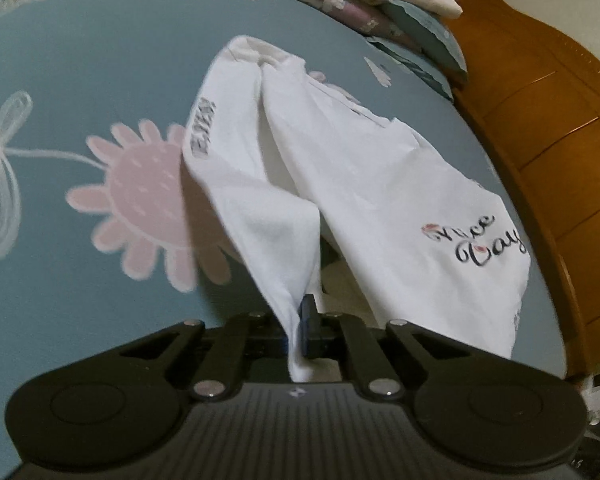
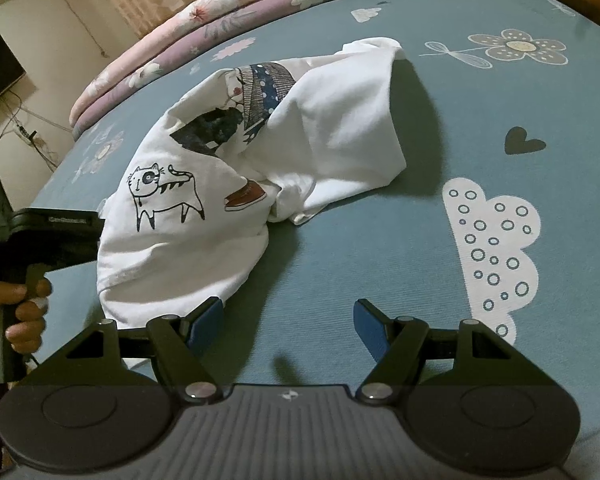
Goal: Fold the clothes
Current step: 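Hold the shirt edge with the left gripper and drag it across the bed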
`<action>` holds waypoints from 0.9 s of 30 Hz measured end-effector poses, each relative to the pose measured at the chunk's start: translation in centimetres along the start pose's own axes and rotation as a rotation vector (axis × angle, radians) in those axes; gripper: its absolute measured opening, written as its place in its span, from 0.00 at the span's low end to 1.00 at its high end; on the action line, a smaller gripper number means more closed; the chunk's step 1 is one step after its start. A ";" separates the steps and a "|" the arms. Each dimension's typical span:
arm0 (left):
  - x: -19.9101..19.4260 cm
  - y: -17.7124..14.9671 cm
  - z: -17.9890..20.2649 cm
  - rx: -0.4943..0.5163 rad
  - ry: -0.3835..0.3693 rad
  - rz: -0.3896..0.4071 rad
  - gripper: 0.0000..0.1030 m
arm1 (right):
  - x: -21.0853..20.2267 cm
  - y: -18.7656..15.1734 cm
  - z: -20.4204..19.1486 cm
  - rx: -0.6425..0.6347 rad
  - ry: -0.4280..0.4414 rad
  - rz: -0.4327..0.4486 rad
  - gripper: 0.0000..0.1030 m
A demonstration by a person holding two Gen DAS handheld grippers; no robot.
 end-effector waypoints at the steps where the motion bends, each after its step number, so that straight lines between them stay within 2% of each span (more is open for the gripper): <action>1: -0.4 0.3 -0.3 0.003 0.020 0.012 0.03 | 0.0 0.0 0.0 0.001 0.000 0.000 0.74; 7: -3.0 2.9 -2.8 0.034 0.132 0.047 0.01 | 0.2 0.3 0.0 0.001 0.003 0.002 0.74; 19: -5.4 7.3 -5.8 0.151 0.325 0.031 0.02 | 0.3 0.8 -0.3 -0.008 -0.021 0.002 0.74; 23: -6.1 8.5 -7.3 0.163 0.392 0.032 0.02 | 0.1 1.2 -0.6 -0.024 -0.029 0.009 0.74; 27: -6.5 9.7 -9.1 0.151 0.440 0.033 0.02 | -1.2 2.3 -1.6 -0.057 -0.017 0.053 0.74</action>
Point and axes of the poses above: each gripper's, at about its wrist camera, not at the fingertips, and x roughly the way its jaws point, z to its right, y to its top, the point moved 4 cm from there along x, roughly the way its jaws point, and after that the axes turned 6 degrees about -z, right-handed, at the moved point
